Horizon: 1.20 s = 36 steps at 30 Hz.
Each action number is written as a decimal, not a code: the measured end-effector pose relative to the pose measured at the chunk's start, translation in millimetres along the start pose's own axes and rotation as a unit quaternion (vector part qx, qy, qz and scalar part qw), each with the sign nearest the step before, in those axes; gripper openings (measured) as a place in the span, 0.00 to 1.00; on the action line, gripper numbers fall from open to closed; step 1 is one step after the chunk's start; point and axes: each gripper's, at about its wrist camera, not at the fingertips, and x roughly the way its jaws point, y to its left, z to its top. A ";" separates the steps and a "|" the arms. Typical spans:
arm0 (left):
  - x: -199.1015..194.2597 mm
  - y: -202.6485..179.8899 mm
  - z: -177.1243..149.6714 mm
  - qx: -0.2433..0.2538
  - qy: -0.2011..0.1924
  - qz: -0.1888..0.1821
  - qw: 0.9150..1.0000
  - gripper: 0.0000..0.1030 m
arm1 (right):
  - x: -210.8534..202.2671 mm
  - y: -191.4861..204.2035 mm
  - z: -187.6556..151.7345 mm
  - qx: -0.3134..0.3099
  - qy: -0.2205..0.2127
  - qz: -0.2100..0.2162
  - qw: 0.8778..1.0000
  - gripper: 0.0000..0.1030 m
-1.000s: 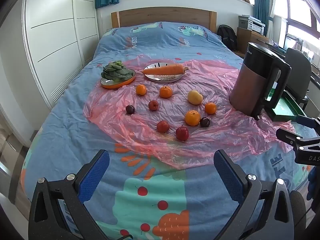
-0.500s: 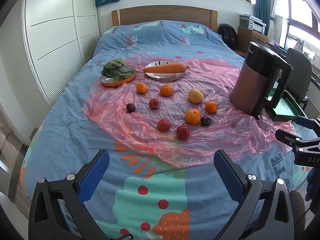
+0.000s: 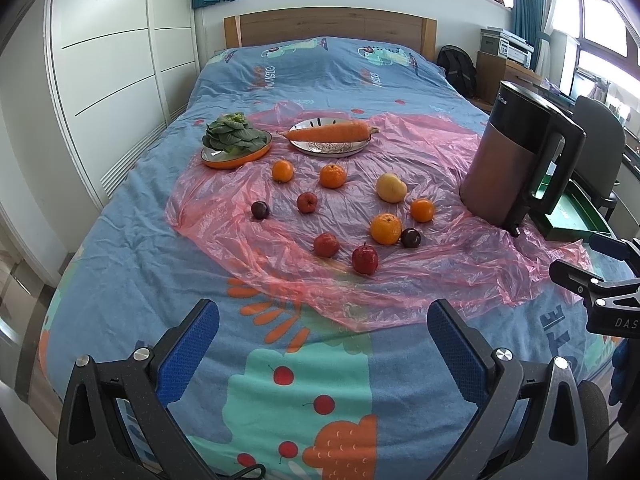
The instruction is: Organize fruits
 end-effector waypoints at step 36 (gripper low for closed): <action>-18.8 9.5 11.7 -0.035 -0.004 -0.001 0.999 0.99 | -10.4 8.1 6.8 0.004 -0.006 0.026 1.000 1.00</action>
